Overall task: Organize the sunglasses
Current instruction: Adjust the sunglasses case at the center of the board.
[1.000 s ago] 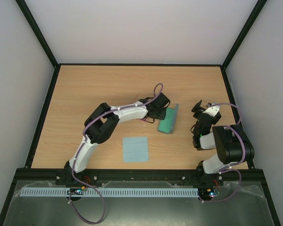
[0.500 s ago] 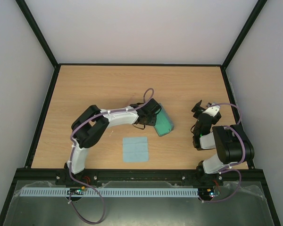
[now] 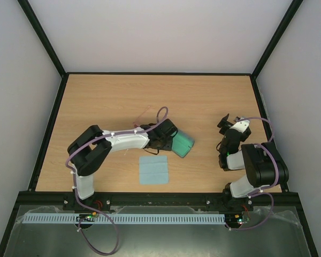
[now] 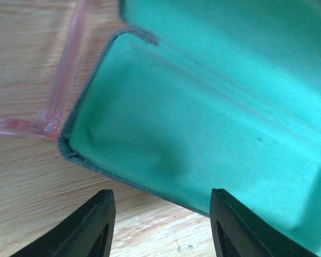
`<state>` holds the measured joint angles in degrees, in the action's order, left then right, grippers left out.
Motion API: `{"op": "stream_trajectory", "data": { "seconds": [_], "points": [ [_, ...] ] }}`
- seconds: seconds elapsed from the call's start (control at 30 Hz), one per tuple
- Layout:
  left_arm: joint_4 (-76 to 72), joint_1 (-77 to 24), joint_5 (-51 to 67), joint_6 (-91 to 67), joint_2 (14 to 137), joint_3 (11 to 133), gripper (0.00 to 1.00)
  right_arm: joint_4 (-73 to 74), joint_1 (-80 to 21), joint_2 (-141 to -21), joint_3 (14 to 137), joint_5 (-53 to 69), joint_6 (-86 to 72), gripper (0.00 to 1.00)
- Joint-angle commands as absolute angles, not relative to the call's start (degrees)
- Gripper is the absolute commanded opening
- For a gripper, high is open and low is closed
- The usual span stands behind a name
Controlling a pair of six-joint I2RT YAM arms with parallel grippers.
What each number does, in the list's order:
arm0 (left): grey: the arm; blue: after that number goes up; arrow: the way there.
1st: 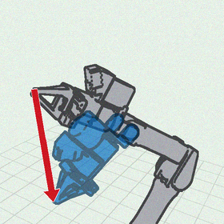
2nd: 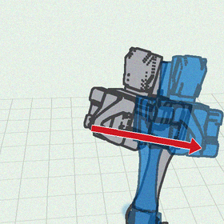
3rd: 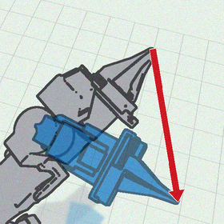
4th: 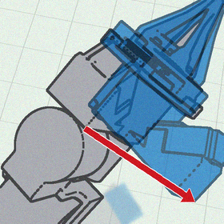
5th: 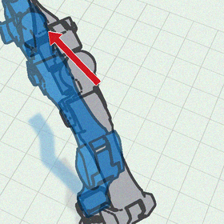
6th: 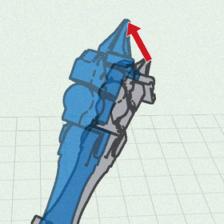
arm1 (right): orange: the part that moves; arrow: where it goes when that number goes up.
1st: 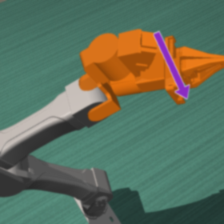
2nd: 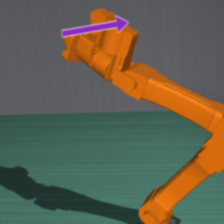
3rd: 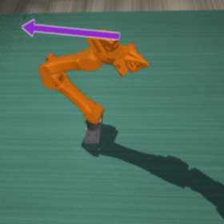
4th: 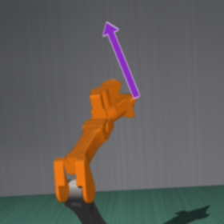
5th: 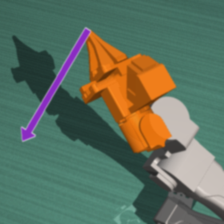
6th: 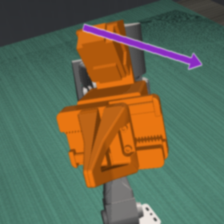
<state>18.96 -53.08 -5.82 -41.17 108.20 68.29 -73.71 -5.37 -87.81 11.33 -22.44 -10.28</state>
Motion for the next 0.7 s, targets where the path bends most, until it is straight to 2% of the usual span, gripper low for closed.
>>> {"op": "stream_trajectory", "data": {
  "seconds": [0.0, 0.2, 0.27, 0.3, 0.33, 0.4, 0.5, 0.6, 0.67],
  "points": [
    [22.49, -53.33, -5.41, -40.01, 105.40, 71.62, 0.54, -71.61, -5.77, -82.14, 11.80, -24.47, -9.40, 0.99],
    [36.27, -53.39, -6.23, -35.96, 103.72, 85.47, 0.73, -42.95, -6.64, -61.03, 21.56, -26.16, -12.05, 0.99],
    [42.30, -53.65, -7.57, -34.78, 103.53, 91.41, 0.82, -28.71, -7.02, -56.29, 28.38, -27.15, -17.01, 0.99],
    [44.59, -53.78, -8.24, -34.43, 102.91, 93.69, 0.95, -20.68, -6.97, -54.53, 32.56, -26.34, -20.25, 0.99],
    [46.49, -53.79, -8.74, -34.13, 102.27, 95.44, 0.99, -12.30, -7.07, -53.39, 36.95, -23.96, -23.20, 0.99],
    [48.51, -53.79, -9.33, -33.98, 100.30, 97.39, 0.99, -0.34, -7.11, -51.76, 43.01, -15.64, -26.86, 0.99],
    [49.56, -53.79, -9.58, -34.19, 95.85, 95.84, 1.00, 0.30, -6.94, -49.50, 41.85, 4.85, -33.76, 0.99],
    [49.13, -53.79, -9.83, -34.45, 89.02, 90.64, 1.00, 2.49, -6.97, -48.41, 39.05, 19.56, -40.82, 0.99],
    [48.83, -53.49, -10.04, -34.45, 84.25, 86.93, 0.99, 9.30, -8.66, -46.91, 38.56, 20.91, -42.13, 0.99]
  ]
}}
